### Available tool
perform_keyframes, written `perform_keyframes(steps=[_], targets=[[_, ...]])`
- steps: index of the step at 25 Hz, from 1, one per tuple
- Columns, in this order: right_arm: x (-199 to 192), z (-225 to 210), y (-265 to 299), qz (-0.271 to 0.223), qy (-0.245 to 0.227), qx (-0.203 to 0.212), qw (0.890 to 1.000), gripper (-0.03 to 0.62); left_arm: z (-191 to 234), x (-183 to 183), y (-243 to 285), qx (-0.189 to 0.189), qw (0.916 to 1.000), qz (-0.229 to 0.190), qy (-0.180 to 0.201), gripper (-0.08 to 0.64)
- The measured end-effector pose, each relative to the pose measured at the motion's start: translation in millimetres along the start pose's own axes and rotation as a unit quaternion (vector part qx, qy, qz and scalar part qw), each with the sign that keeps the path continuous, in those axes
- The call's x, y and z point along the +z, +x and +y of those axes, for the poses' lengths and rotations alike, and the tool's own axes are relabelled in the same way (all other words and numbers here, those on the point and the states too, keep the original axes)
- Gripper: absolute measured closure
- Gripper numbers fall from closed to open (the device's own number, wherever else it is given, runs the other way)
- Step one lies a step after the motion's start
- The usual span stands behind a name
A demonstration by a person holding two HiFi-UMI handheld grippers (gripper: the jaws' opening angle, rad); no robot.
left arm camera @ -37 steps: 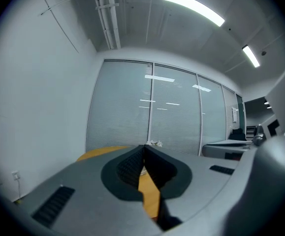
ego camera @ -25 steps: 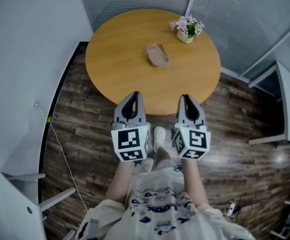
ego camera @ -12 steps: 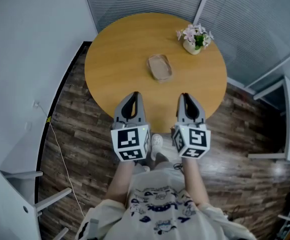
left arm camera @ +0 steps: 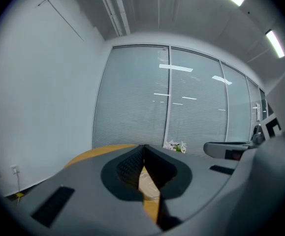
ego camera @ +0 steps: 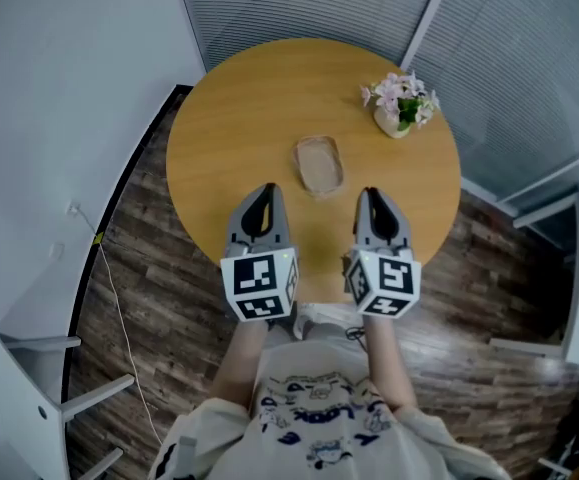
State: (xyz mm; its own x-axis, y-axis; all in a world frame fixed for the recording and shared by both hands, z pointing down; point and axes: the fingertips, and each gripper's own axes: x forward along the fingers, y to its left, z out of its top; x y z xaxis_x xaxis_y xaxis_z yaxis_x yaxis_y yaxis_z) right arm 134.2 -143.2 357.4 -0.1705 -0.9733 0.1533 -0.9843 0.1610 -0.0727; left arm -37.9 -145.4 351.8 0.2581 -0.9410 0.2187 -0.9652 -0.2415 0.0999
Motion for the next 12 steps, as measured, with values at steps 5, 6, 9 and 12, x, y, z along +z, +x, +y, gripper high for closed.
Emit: perform_keyframes(steps=[5,6,9,12], targets=[[-1.1,-11.6,33.6,0.011,-0.001,0.016,1.0,0.566,0.4,-1.3,30.5,0.015,0.9998,0.005,-0.01,0.555],[-1.7,-13.2,38.6,0.013,-0.001,0.019,1.0,0.566,0.9,-3.1,35.2,0.018,0.9997,0.008,-0.013,0.555],[-4.6,-19.4,53.2,0.02,0.0,0.024,1.0,0.566,0.2,-6.9,49.5,0.023,0.9994,0.015,-0.019,0.555],[-10.9,-24.7,68.2,0.031,0.003,0.028,0.999,0.566,1.4,-11.7,63.0,0.028,0.9991,0.023,-0.024,0.555]])
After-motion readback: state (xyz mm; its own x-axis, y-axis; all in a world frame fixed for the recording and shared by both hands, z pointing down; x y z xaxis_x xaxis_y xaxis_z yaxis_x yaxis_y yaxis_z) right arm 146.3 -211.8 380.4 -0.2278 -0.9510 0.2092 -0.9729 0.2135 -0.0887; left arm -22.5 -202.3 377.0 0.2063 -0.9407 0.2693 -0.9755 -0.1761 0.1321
